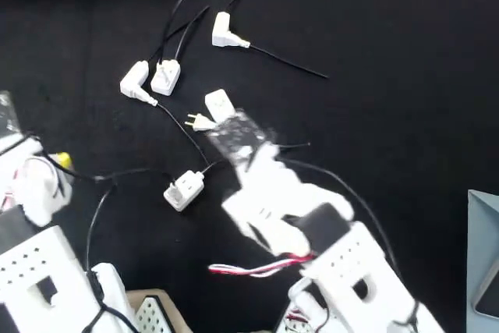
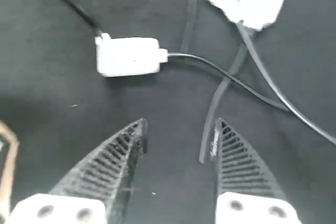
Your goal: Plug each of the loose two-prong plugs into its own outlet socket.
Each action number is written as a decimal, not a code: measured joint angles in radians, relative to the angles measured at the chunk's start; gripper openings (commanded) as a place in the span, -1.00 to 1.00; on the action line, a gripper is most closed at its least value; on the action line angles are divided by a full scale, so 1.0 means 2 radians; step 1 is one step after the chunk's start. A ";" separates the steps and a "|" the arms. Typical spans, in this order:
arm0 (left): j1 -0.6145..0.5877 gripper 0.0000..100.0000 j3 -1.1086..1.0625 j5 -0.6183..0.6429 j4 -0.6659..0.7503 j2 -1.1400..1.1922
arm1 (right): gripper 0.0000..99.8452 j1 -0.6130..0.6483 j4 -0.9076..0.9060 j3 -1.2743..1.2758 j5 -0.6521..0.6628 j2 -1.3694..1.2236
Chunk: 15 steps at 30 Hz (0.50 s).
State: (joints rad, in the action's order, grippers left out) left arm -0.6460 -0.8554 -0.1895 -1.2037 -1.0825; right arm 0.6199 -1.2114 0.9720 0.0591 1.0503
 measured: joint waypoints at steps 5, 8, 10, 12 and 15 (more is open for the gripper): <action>0.000 -0.52 0.140 -0.001 -0.057 0.000 | -0.60 -0.081 -0.020 0.039 0.027 0.057; 0.000 -0.52 0.194 -0.002 -0.071 0.000 | -0.60 -0.123 -0.021 0.043 0.032 0.067; 0.008 -0.52 0.214 -0.002 -0.076 -0.001 | -0.60 -0.143 -0.021 0.043 0.033 0.067; 0.038 -0.52 0.221 -0.002 -0.084 -0.001 | -0.60 -0.162 -0.021 0.043 0.035 0.067; 0.109 -0.52 0.222 -0.002 -0.100 0.003 | -0.60 -0.189 -0.021 0.043 0.035 0.067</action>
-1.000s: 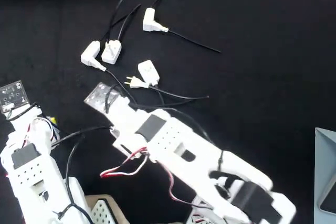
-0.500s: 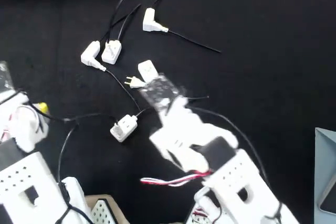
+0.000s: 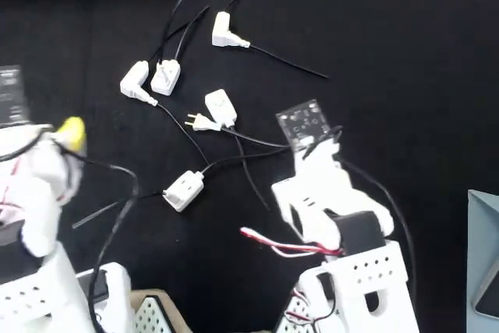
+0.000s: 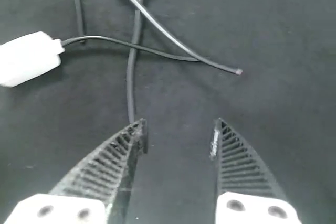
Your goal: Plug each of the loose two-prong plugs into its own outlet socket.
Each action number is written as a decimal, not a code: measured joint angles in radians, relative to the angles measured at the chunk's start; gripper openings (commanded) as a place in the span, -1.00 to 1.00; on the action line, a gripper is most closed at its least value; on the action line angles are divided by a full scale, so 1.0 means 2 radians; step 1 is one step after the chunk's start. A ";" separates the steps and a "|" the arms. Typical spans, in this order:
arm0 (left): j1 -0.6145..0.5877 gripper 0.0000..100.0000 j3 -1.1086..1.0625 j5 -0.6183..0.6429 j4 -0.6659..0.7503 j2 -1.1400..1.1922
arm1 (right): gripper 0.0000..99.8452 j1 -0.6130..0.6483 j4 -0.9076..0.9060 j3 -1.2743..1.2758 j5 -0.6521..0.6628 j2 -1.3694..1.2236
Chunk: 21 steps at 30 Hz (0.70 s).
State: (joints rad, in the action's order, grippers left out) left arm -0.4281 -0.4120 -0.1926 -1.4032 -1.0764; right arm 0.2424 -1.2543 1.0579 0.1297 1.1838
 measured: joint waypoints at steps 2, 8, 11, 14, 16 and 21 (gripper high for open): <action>0.054 -0.52 0.000 -0.004 -0.011 0.015 | -0.60 -0.017 0.000 0.005 0.000 0.000; 0.199 -0.52 -0.025 -0.045 -0.014 0.130 | -0.60 -0.034 0.000 0.018 0.000 0.000; 0.260 -0.52 -0.028 -0.064 -0.013 0.202 | -0.60 -0.033 0.000 0.018 0.000 0.000; 0.296 -0.52 -0.030 -0.068 -0.007 0.259 | -0.60 -0.033 0.000 0.018 0.000 0.000; 0.310 -0.52 -0.039 -0.068 0.008 0.296 | -0.60 -0.034 0.000 0.018 0.000 0.000; 0.316 -0.52 -0.068 -0.087 0.061 0.388 | -0.60 -0.034 0.000 0.018 0.000 0.000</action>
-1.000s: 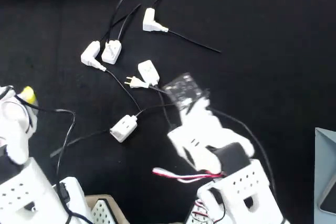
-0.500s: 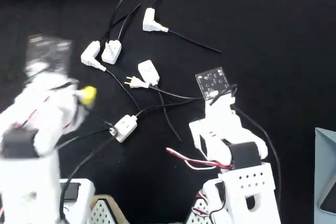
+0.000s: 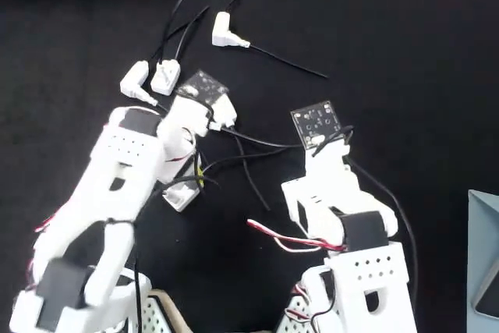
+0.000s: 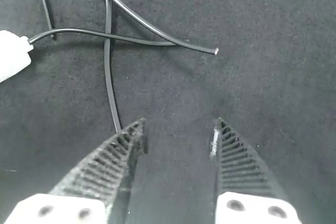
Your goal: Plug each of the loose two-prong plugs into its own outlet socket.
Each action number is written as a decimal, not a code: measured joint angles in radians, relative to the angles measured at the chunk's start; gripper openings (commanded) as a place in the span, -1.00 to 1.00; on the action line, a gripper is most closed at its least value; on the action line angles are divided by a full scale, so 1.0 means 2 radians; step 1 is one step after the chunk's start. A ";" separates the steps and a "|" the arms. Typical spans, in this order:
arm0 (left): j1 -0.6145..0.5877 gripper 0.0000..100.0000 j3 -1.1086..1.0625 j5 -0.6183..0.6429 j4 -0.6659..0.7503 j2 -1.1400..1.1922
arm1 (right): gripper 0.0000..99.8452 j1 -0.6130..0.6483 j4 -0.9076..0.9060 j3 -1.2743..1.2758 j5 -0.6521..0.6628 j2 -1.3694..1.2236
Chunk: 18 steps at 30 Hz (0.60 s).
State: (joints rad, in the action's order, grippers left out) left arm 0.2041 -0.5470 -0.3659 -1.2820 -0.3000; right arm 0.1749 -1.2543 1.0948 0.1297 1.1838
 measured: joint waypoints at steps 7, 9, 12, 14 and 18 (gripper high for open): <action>0.002 -0.53 -0.018 -0.003 0.058 0.084 | -0.60 0.001 0.000 0.000 0.000 0.000; 0.002 -0.53 -0.025 -0.003 0.077 0.106 | -0.60 0.000 0.000 0.000 0.000 0.000; 0.002 -0.69 -0.035 -0.003 0.106 0.132 | -0.60 0.001 0.000 0.000 0.000 0.000; 0.002 -0.85 -0.038 -0.003 0.118 0.143 | -0.60 0.000 0.000 0.000 0.000 0.000; 0.002 -0.94 -0.038 -0.004 0.122 0.144 | -0.60 0.001 0.000 0.000 0.000 0.000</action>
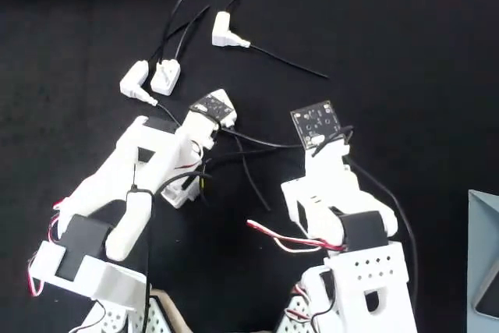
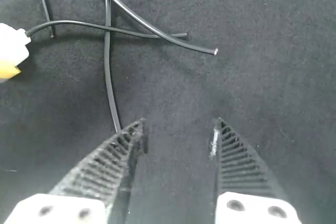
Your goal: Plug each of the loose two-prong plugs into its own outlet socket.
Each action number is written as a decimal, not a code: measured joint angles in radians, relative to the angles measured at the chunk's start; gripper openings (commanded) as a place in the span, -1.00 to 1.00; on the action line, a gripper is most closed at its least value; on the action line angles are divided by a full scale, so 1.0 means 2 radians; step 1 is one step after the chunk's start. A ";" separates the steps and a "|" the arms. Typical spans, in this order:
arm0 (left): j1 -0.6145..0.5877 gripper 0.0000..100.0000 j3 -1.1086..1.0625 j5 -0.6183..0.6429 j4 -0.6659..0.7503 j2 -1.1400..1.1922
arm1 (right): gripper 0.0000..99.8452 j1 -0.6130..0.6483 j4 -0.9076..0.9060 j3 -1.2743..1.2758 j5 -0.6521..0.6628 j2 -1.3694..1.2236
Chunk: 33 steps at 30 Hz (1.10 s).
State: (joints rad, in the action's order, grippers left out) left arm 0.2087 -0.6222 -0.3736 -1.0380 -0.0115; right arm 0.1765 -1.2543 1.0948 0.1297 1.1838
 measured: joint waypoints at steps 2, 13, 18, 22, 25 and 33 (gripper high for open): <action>0.000 -0.95 0.005 0.001 -0.010 -0.001 | -0.60 -0.001 0.000 0.000 0.000 0.000; -0.090 -0.94 0.060 -0.001 -0.073 -0.161 | -0.60 0.000 0.000 0.000 0.000 0.004; -0.147 -0.94 0.082 0.001 -0.069 -0.183 | -0.60 0.000 0.000 0.000 0.000 0.004; -0.181 -0.94 0.082 0.008 -0.028 -0.176 | -0.60 0.000 0.000 0.000 0.000 0.004; -0.203 -0.93 0.082 0.031 0.005 -0.158 | -0.60 0.000 0.000 0.000 0.000 0.004; -0.232 -0.62 0.082 0.045 0.040 -0.124 | -0.60 0.000 0.001 0.000 -0.002 0.004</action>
State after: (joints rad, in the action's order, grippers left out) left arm -0.2547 -0.4580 -0.2831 -0.9582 -0.2585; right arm 0.1765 -1.2528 1.0948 0.1250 1.1914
